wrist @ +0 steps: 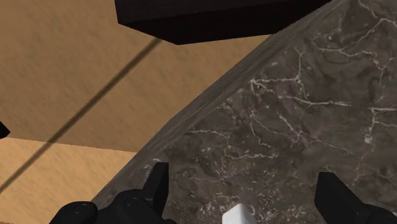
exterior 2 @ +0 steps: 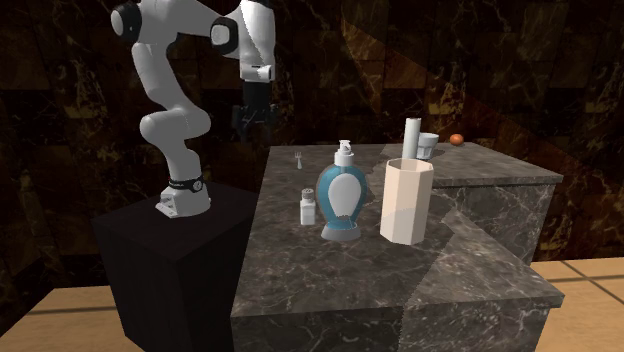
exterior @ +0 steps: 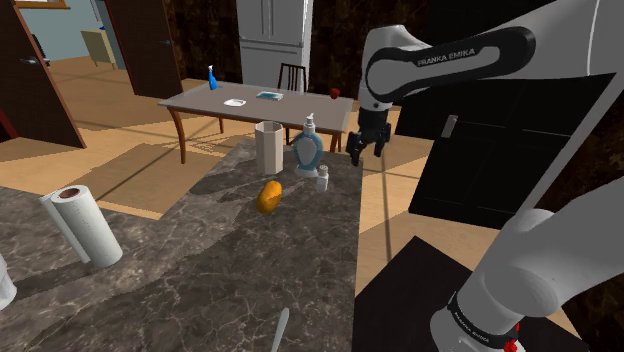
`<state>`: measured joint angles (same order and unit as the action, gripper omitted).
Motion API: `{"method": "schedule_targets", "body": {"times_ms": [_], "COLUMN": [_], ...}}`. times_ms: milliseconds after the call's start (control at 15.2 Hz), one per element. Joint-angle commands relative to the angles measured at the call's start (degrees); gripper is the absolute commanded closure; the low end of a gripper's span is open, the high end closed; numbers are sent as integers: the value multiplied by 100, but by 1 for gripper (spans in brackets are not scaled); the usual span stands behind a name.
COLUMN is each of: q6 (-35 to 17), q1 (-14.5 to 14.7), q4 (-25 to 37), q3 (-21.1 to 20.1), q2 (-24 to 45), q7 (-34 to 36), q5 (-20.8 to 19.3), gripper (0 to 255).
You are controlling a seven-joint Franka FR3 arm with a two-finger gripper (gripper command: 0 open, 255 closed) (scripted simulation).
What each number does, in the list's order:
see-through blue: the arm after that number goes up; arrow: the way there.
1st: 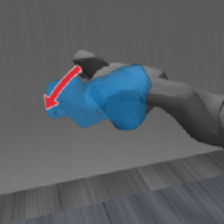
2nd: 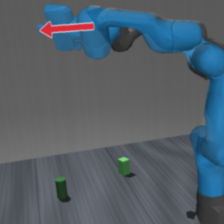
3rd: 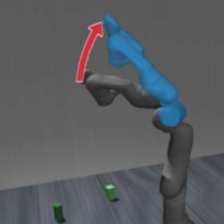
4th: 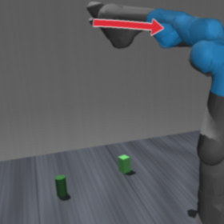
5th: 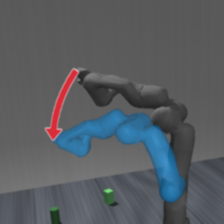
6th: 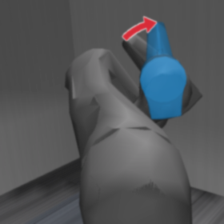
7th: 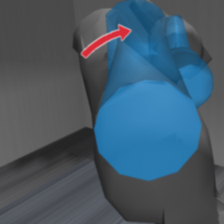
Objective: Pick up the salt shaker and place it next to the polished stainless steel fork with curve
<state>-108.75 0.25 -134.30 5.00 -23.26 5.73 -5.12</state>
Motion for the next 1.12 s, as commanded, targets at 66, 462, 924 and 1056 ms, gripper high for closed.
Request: {"method": "schedule_targets", "body": {"times_ms": [66, 462, 924, 1056], "q6": [-416, -985, -1368, -1511], "q1": [29, 62, 52, 50], "q4": [315, 1173, 1864, 1788], "q3": [35, 86, 92, 92], "q2": [662, 1967, 2959, 3026], "q7": [2, -53, -119, -124], "q5": [85, 309, 505, 513], "gripper": [0, 0, 0, 0]}}
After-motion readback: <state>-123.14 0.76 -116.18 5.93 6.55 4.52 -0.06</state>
